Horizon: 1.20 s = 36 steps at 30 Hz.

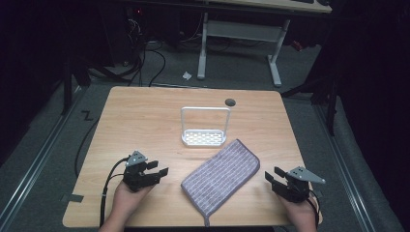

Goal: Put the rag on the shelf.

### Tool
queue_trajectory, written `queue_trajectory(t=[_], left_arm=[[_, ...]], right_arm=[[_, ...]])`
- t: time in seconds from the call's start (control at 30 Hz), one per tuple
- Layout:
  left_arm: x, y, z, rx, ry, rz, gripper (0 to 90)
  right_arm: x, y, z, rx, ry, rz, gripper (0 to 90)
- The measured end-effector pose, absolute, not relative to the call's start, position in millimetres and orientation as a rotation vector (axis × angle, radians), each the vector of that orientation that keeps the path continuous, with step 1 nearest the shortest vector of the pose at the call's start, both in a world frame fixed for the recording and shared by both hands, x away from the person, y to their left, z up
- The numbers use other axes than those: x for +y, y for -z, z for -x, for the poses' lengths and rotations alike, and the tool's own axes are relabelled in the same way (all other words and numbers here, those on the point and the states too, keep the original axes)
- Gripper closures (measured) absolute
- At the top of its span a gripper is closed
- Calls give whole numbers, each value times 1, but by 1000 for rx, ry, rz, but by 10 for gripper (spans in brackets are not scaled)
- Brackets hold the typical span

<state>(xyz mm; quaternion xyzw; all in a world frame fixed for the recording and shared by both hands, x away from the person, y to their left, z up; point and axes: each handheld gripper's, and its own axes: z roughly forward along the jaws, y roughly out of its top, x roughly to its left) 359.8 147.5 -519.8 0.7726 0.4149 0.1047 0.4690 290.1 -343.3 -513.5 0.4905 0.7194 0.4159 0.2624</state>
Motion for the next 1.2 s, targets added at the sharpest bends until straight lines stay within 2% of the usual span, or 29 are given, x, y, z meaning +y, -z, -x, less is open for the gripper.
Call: queue_trajectory(t=[0.3, 0.37, 0.4, 0.43, 0.47, 0.57, 0.73, 1.03, 1.2], left_arm=[[142, 523, -359, 1018, -280, -1900, 446], [139, 523, -359, 1009, -270, -1898, 507], [136, 524, -360, 1000, -258, -1894, 507], [131, 523, -359, 964, -251, -1911, 658], [126, 521, -358, 942, -284, -1921, 756], [115, 516, -357, 899, -280, -1925, 896], [91, 516, -356, 832, -229, -1953, 900], [70, 529, -340, 788, -94, -2054, 900], [49, 535, -312, 692, 18, -2133, 900]], right_arm=[[-342, 517, -292, 1978, -1130, -1314, 538], [-343, 517, -293, 1979, -1135, -1313, 540], [-343, 517, -292, 1980, -1138, -1311, 540], [-343, 517, -292, 1979, -1136, -1312, 550], [-343, 517, -292, 1979, -1134, -1313, 556], [-343, 517, -292, 1976, -1135, -1313, 588], [-345, 518, -292, 1970, -1138, -1325, 661], [-342, 519, -293, 2003, -1131, -1310, 663], [-342, 519, -294, 2015, -1131, -1294, 663]])
